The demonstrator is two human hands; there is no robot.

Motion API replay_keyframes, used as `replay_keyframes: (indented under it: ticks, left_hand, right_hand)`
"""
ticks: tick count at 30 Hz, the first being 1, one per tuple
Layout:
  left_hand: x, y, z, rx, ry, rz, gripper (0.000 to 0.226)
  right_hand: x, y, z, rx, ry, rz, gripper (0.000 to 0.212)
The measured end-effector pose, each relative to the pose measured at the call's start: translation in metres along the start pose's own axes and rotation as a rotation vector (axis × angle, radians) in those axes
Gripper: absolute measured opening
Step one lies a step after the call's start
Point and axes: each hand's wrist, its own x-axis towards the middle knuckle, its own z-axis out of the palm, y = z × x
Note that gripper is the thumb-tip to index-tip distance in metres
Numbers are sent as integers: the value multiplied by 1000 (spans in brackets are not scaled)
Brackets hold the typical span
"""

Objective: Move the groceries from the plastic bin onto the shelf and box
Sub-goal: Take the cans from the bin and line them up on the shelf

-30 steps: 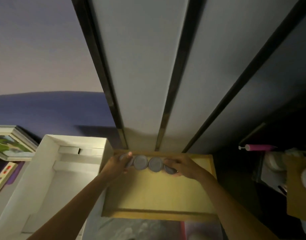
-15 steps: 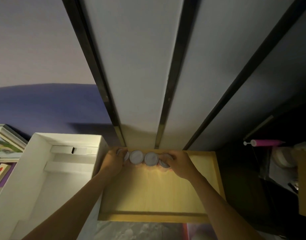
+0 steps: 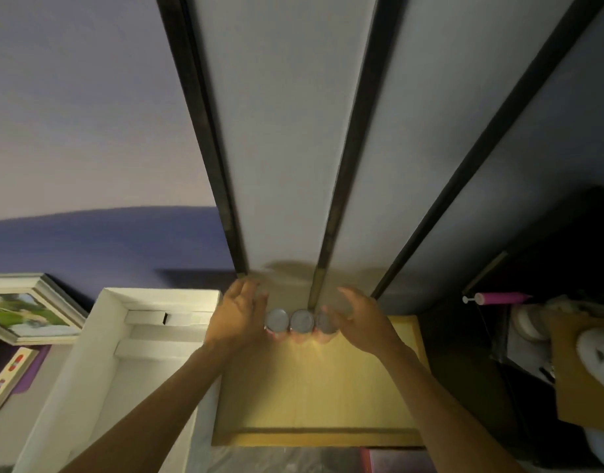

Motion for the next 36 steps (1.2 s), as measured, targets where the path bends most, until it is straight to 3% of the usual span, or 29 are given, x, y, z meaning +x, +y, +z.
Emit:
replay_keyframes:
  ticks: [8, 14, 19, 27, 36]
  left_hand:
    - [-16, 110, -188, 186, 47, 231, 98]
    - [-49, 202, -318, 280, 113, 315, 100]
    - [-106, 265, -384, 288, 191, 358, 95]
    - [-226, 278, -421, 279, 304, 291, 107]
    - [-370, 153, -479, 328, 466, 12, 105]
  right_hand:
    - [-72, -117, -172, -110, 154, -17, 97]
    - [-144, -206, -298, -223, 269, -37, 112]
    - [-208, -255, -363, -240, 319, -104, 120]
    - [-269, -304, -356, -273, 271, -258, 121]
    - [-287, -435, -216, -330, 35, -544, 110]
